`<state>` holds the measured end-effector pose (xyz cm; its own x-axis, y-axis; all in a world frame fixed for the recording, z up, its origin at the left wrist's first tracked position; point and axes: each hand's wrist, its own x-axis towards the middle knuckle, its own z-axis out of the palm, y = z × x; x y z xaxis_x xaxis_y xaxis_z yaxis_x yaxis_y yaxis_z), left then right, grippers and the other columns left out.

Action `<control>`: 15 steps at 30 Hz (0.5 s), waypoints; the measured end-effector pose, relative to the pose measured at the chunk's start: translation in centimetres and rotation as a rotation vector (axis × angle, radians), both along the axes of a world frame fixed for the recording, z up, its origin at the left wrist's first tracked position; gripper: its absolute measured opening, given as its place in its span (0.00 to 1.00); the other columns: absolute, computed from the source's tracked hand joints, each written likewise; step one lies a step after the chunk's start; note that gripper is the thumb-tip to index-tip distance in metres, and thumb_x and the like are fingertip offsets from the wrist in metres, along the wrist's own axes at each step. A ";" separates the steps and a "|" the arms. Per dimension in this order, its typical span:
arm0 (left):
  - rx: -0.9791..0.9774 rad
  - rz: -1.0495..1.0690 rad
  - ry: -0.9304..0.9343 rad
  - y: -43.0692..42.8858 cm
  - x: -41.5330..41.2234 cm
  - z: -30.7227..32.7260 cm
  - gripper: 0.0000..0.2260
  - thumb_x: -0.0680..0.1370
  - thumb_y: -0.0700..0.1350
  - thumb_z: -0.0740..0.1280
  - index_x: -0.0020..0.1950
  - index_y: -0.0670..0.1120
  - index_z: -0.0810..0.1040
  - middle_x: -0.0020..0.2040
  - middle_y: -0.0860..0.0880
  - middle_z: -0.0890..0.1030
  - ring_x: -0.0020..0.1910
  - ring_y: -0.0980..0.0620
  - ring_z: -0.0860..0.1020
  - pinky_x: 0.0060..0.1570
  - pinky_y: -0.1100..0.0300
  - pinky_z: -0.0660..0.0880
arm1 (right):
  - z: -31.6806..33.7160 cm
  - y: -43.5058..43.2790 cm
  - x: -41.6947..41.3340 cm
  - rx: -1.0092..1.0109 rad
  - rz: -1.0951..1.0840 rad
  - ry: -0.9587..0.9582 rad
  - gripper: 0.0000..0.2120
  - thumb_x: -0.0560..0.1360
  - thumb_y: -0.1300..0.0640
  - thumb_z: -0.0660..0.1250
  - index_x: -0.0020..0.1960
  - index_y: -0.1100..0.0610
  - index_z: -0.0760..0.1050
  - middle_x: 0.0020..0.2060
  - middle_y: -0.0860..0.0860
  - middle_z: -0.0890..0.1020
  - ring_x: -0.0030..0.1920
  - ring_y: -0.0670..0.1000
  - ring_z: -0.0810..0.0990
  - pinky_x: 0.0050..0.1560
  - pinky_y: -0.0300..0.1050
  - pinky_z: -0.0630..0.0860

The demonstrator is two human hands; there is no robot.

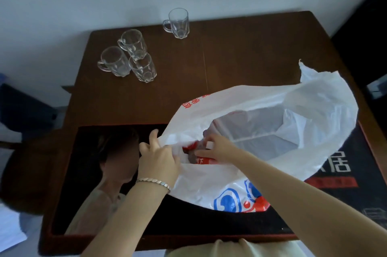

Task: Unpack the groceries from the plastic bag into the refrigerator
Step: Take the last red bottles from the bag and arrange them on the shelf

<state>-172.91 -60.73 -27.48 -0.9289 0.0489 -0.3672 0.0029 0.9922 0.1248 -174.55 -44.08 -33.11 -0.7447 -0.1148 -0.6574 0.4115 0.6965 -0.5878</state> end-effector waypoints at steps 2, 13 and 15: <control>0.001 0.020 0.020 0.3 -0.1 -0.2 0.12 0.79 0.48 0.58 0.58 0.44 0.75 0.74 0.45 0.50 0.61 0.41 0.61 0.57 0.57 0.66 | 1.0 1.2 1.3 -0.001 0.033 0.073 0.11 0.70 0.46 0.71 0.47 0.50 0.73 0.42 0.42 0.75 0.42 0.43 0.74 0.45 0.34 0.73; -0.171 -0.240 0.294 0.3 -4.7 -2.9 0.13 0.68 0.38 0.74 0.51 0.39 0.80 0.47 0.37 0.78 0.42 0.37 0.79 0.36 0.51 0.78 | 4.8 7.1 8.8 0.276 -0.070 0.379 0.08 0.71 0.51 0.70 0.48 0.53 0.78 0.47 0.46 0.74 0.43 0.52 0.77 0.45 0.45 0.77; -0.168 -0.441 0.564 -0.5 -4.4 -3.7 0.13 0.68 0.36 0.73 0.51 0.40 0.79 0.53 0.34 0.76 0.48 0.34 0.79 0.45 0.44 0.80 | 4.4 7.8 9.2 0.314 -0.087 0.351 0.08 0.72 0.50 0.69 0.48 0.52 0.78 0.48 0.47 0.74 0.44 0.52 0.77 0.46 0.46 0.78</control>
